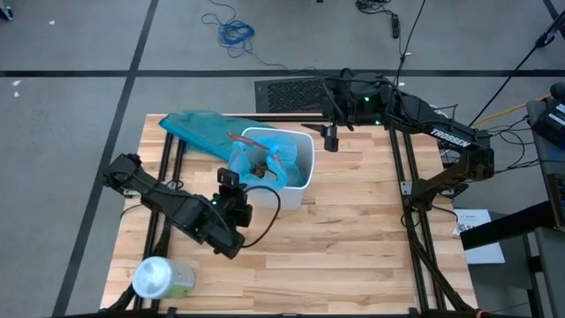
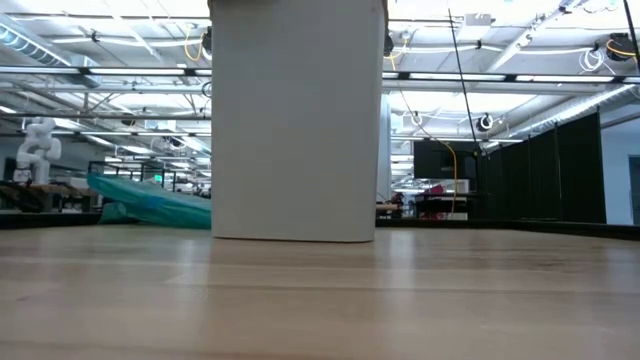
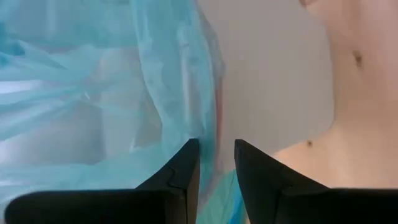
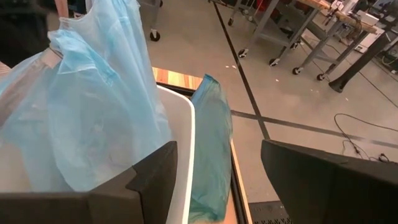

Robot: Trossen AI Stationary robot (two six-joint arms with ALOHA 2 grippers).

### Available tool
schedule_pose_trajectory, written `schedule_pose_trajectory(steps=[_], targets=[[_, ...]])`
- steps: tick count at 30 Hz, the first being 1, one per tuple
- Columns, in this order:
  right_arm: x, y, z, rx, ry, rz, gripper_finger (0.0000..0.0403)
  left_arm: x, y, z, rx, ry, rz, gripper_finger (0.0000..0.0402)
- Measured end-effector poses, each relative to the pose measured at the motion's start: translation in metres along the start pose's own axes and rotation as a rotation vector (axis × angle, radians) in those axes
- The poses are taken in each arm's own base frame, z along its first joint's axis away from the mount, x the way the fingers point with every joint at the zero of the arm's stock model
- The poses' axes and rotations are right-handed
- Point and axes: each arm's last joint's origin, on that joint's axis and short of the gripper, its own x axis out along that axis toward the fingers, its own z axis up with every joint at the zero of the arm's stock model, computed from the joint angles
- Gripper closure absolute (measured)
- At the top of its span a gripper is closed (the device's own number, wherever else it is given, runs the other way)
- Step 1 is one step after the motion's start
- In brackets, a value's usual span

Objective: Place trash/remove bag and relplace
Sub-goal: Close the light blue trash bag

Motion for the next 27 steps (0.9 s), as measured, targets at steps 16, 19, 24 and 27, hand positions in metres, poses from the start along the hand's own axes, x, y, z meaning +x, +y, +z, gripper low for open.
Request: schedule_pose_trajectory(steps=[16,19,24,27], targets=[[-0.010,0.024,-0.003,-0.020,0.091,0.109,0.0223,-0.001,0.042,0.003,-0.181,-0.193,-0.105,0.0396],[-0.020,0.035,0.003,-0.029,0.060,0.142,0.0246,-0.011,0.057,-0.004,-0.246,-0.279,-0.148,0.0399],[-0.030,0.059,0.014,-0.047,0.006,0.219,0.0271,-0.020,0.084,-0.016,-0.371,-0.389,-0.207,0.0400],[-0.027,0.078,0.022,-0.083,-0.024,0.219,0.0274,-0.019,0.098,-0.020,-0.441,-0.437,-0.227,0.0400]])
